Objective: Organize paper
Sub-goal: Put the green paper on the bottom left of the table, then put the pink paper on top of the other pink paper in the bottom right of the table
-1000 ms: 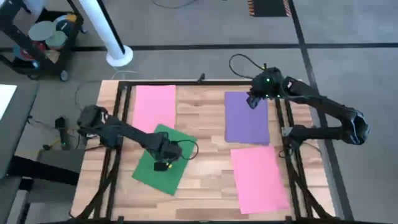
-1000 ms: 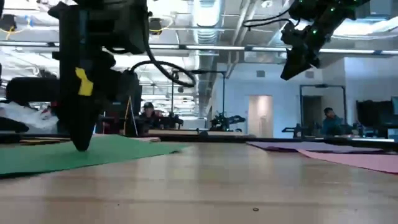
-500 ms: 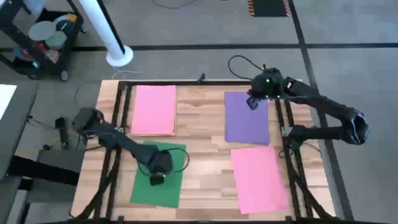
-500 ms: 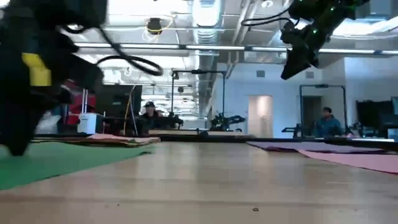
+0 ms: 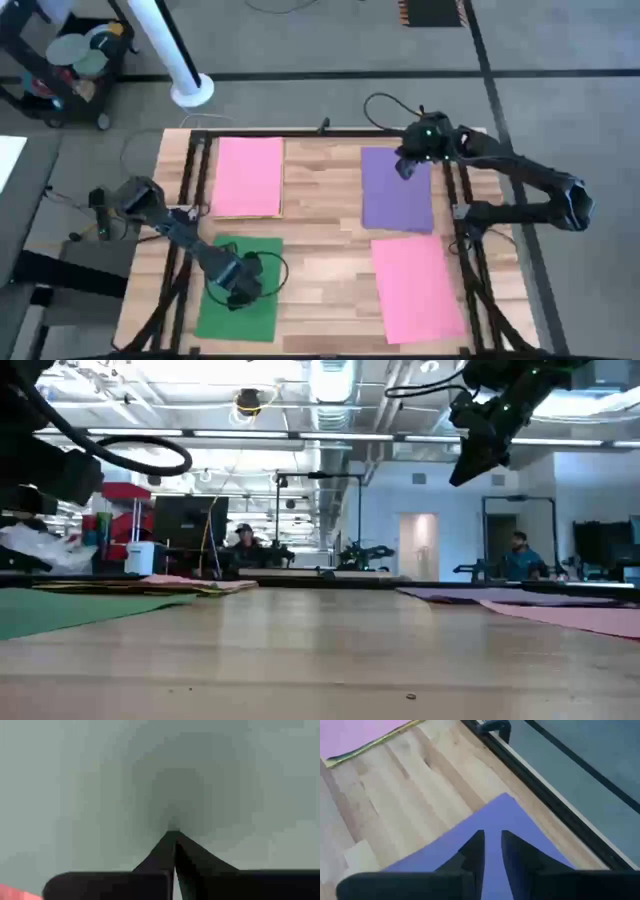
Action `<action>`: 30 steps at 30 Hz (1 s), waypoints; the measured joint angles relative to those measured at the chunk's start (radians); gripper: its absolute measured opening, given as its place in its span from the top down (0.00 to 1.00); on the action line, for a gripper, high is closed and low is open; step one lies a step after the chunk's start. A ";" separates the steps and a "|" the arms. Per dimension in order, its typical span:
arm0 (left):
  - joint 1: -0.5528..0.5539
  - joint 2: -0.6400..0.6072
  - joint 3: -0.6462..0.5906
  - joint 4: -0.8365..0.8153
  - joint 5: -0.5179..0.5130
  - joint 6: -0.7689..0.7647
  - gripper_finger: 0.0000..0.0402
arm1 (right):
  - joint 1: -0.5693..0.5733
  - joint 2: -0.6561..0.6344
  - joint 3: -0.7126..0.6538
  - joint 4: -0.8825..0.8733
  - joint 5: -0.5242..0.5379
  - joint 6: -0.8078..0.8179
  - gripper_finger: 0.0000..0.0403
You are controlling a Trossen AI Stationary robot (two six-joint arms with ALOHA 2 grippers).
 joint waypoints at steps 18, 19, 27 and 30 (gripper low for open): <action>0.021 -0.201 0.051 -0.002 -0.148 0.106 1.00 | 0.003 0.000 0.000 0.000 0.000 0.010 0.85; 0.043 -0.205 0.051 -0.003 -0.188 0.147 1.00 | 0.003 0.000 0.000 0.000 0.000 0.010 0.85; 0.313 -0.207 0.052 -0.058 -0.363 0.499 0.98 | 0.003 0.000 0.000 0.000 0.000 0.009 0.85; 0.400 -0.207 0.052 -0.101 -0.386 0.627 0.93 | 0.003 0.000 0.000 0.000 0.000 0.009 0.85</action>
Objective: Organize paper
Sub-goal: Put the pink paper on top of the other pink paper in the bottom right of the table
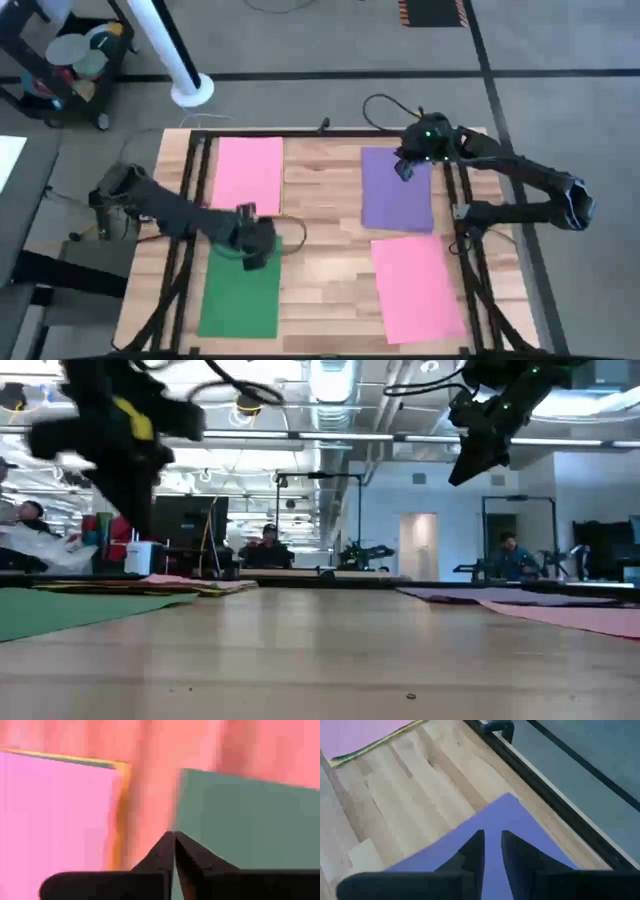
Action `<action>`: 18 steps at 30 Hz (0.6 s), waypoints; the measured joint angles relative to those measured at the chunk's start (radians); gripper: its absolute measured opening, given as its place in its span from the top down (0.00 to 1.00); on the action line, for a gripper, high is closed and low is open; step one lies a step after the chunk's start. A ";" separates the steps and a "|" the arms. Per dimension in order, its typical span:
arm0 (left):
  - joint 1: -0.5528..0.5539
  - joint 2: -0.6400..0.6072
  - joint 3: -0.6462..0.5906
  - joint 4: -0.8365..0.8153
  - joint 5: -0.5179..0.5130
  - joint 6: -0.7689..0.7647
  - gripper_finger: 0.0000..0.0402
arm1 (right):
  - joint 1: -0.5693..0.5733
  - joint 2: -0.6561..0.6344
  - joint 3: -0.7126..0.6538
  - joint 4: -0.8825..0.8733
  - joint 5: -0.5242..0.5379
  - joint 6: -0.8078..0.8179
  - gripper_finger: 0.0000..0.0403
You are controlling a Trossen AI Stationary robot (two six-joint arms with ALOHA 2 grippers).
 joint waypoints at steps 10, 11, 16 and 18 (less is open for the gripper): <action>0.136 0.048 -0.007 0.004 0.017 0.266 0.78 | 0.000 0.000 0.000 -0.003 0.000 -0.002 0.85; 0.138 0.056 -0.014 0.018 0.022 0.275 0.78 | 0.000 0.000 0.000 -0.004 0.000 -0.002 0.85; 0.139 0.106 -0.060 0.038 0.007 0.285 0.77 | 0.000 0.000 0.000 -0.033 0.000 0.001 0.85; 0.143 0.123 -0.071 0.038 -0.018 0.283 0.77 | 0.000 0.000 0.000 -0.031 0.000 0.001 0.85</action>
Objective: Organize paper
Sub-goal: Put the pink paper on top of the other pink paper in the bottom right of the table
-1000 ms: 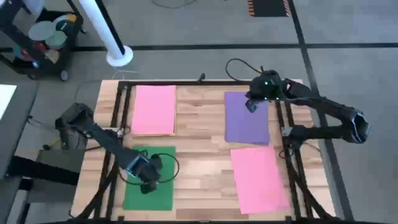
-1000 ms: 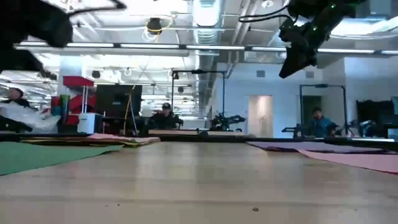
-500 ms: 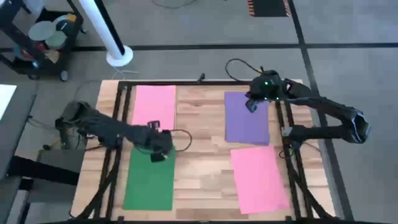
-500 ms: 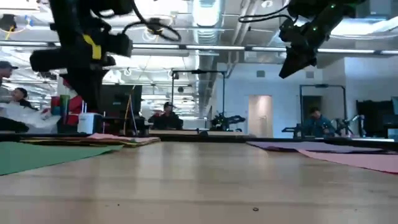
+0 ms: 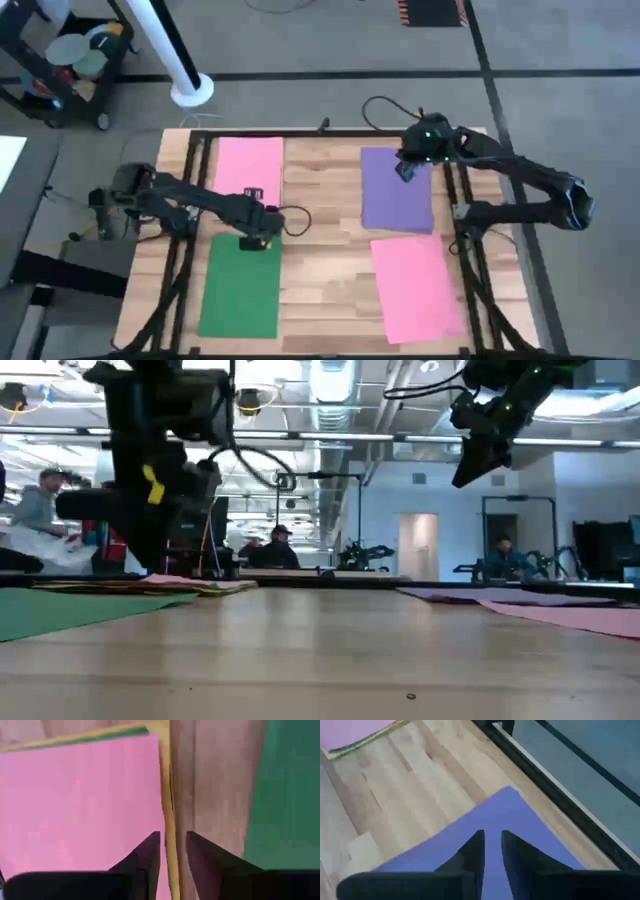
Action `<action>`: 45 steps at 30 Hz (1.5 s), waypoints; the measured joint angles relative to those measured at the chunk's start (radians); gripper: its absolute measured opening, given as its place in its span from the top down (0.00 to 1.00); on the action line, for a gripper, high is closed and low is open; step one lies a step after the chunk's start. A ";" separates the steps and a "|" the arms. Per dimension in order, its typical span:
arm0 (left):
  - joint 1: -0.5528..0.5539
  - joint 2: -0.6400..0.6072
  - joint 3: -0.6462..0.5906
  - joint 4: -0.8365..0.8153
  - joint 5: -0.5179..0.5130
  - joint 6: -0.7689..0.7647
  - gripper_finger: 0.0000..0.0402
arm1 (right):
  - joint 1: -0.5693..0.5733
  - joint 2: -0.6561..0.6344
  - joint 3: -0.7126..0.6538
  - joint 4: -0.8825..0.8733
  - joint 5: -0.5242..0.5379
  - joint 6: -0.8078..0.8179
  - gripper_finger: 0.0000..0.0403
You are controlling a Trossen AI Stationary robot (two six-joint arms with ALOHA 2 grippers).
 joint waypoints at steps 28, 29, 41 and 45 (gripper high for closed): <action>0.107 0.020 -0.024 0.097 0.013 0.041 0.98 | 0.000 0.000 0.000 0.008 0.000 -0.011 0.85; 0.107 0.020 -0.024 0.096 0.013 0.042 0.98 | 0.000 0.000 0.000 0.008 0.000 -0.011 0.85; 0.043 -0.012 0.026 0.066 0.011 0.024 1.00 | 0.002 0.000 0.000 0.005 0.000 -0.014 0.85; 0.015 -0.084 0.063 0.047 0.011 -0.012 1.00 | 0.045 0.000 0.000 0.006 0.002 -0.051 0.85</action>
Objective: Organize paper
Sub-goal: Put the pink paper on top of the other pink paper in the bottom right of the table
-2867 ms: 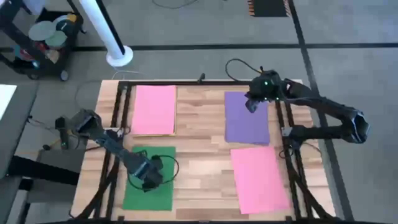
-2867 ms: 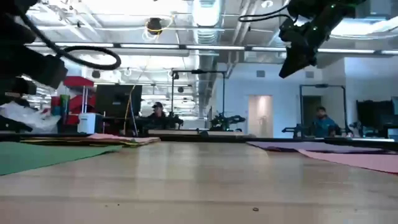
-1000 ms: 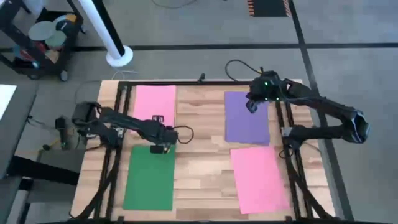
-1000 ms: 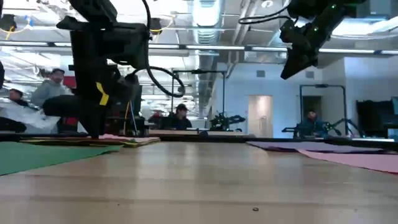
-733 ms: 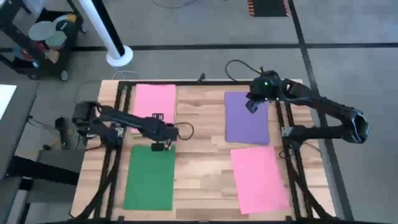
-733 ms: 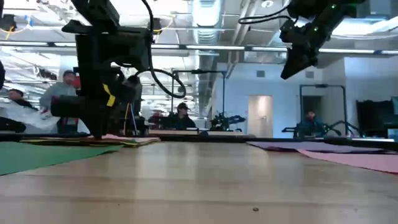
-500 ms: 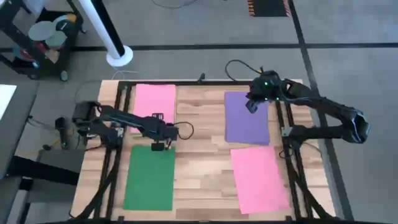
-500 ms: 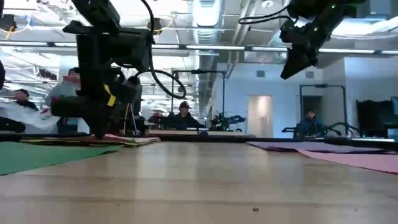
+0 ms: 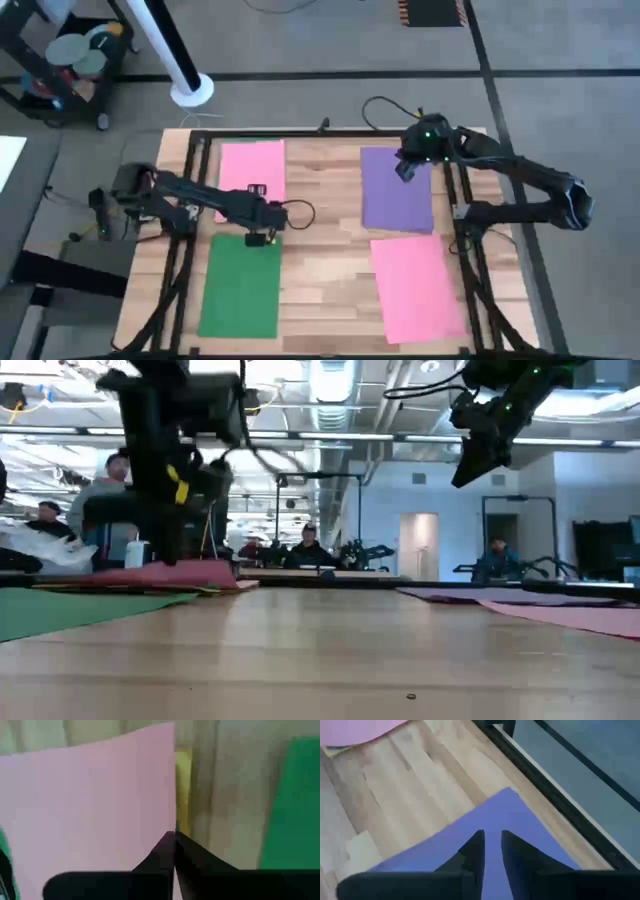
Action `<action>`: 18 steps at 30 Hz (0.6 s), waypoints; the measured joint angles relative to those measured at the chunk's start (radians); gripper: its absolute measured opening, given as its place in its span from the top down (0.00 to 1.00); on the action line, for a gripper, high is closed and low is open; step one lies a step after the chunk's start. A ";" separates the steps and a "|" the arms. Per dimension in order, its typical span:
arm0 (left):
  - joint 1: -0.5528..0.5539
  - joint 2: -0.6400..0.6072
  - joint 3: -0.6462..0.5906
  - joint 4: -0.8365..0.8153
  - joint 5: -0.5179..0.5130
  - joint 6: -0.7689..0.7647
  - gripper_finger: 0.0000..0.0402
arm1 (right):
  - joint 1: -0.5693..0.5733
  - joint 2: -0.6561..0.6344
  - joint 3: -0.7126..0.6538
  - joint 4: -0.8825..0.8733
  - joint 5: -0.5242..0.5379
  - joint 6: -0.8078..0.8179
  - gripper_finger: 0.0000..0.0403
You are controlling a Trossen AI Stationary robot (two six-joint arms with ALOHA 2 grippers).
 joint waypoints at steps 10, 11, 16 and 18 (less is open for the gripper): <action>-0.081 -0.222 0.043 0.007 0.030 -0.110 1.00 | 0.312 0.052 0.000 0.127 0.006 -0.121 0.85; -0.094 -0.239 0.044 0.008 0.030 -0.122 1.00 | 0.339 0.072 0.000 0.128 0.023 -0.128 0.85; -0.154 -0.286 0.045 0.045 0.028 -0.165 1.00 | 0.447 0.228 0.000 0.229 0.121 -0.161 0.85; -0.173 -0.286 0.045 0.042 0.007 -0.179 1.00 | 0.476 0.298 0.000 0.324 0.132 -0.164 0.85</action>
